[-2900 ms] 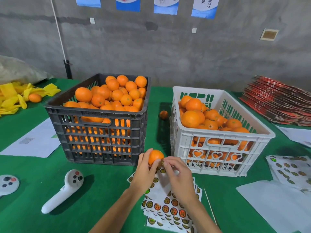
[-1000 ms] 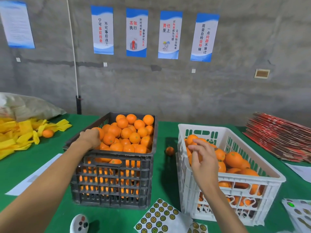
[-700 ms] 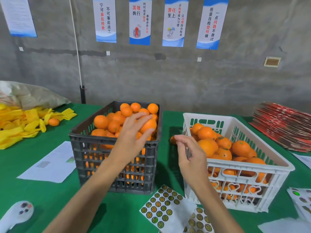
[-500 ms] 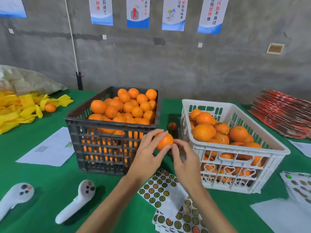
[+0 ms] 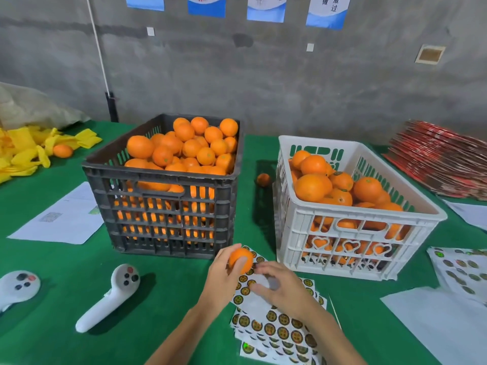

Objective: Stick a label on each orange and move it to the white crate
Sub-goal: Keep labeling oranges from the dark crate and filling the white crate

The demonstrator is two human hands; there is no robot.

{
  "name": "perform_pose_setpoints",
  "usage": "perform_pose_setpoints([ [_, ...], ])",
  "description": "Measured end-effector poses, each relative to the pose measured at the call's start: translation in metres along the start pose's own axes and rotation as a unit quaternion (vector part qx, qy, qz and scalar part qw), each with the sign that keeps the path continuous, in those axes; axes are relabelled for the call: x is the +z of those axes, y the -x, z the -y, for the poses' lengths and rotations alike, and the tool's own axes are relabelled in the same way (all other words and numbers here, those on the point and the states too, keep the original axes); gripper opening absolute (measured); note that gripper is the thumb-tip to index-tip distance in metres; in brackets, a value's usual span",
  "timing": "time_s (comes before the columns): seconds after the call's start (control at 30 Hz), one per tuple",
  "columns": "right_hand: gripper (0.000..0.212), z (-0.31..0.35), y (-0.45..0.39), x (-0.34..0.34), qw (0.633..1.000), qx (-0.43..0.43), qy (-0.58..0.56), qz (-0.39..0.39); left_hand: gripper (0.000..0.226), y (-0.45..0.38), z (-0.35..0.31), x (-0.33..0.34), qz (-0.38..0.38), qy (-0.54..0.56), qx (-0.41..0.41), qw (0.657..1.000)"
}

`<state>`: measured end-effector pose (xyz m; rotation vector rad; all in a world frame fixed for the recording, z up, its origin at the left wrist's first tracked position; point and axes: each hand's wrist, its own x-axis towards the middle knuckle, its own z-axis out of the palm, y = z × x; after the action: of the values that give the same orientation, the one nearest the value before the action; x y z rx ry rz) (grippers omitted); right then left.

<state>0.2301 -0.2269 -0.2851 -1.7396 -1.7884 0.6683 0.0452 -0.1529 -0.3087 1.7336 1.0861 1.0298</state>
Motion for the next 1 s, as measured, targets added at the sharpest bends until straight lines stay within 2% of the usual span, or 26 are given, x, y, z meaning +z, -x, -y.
perform_pose_setpoints([
  [0.07, 0.064, -0.009, 0.002, 0.003, 1.0, 0.001, 0.023, 0.014, 0.031, -0.001, 0.002, -0.002, -0.006, 0.008, -0.027, 1.0],
  [0.2, 0.07, -0.01, -0.006, -0.004, 0.994, 0.006, 0.099, -0.043, 0.036, -0.001, 0.005, -0.002, -0.011, 0.016, -0.04, 0.999],
  [0.37, 0.072, -0.006, -0.009, -0.006, 0.977, -0.032, 0.212, -0.019, 0.03, 0.002, 0.005, -0.002, -0.002, 0.007, -0.027, 1.0],
  [0.53, 0.052, -0.006, -0.006, -0.004, 0.985, -0.031, 0.161, -0.045, 0.036, 0.003, 0.005, -0.002, -0.015, 0.003, -0.025, 1.0],
  [0.67, 0.021, -0.004, -0.012, 0.001, 0.995, 0.033, 0.024, -0.091, 0.047, 0.003, 0.004, -0.003, -0.021, 0.007, -0.033, 0.999],
  [0.73, 0.012, -0.003, -0.014, 0.003, 0.993, 0.053, -0.023, -0.102, 0.049, 0.003, 0.004, -0.004, -0.026, 0.016, -0.042, 0.999],
  [0.83, 0.015, 0.0, -0.016, 0.003, 0.992, 0.069, -0.021, -0.108, 0.052, 0.003, 0.004, -0.003, -0.024, 0.015, -0.05, 0.998],
  [1.0, 0.021, 0.004, -0.017, 0.002, 0.991, 0.07, 0.044, -0.109, 0.051, 0.003, 0.005, -0.002, -0.021, 0.01, -0.053, 0.998],
])
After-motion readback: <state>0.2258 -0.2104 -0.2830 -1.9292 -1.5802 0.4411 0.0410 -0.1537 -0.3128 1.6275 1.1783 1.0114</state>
